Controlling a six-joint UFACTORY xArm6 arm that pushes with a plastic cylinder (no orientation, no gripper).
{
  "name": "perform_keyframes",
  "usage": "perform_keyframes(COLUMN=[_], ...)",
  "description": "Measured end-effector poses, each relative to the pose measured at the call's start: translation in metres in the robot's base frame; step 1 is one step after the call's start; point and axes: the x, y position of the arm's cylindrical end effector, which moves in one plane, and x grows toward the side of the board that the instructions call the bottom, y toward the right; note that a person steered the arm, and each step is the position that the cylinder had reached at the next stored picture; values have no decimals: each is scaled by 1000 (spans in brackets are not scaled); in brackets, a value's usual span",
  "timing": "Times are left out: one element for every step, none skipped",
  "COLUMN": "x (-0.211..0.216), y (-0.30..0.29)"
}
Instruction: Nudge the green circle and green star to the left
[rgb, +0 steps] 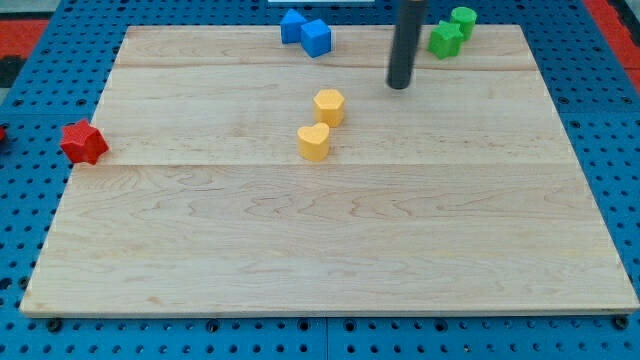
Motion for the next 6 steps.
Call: perform_keyframes(x=[-7, -103, -116, -119, -119, -112], y=[128, 198, 198, 187, 170, 113])
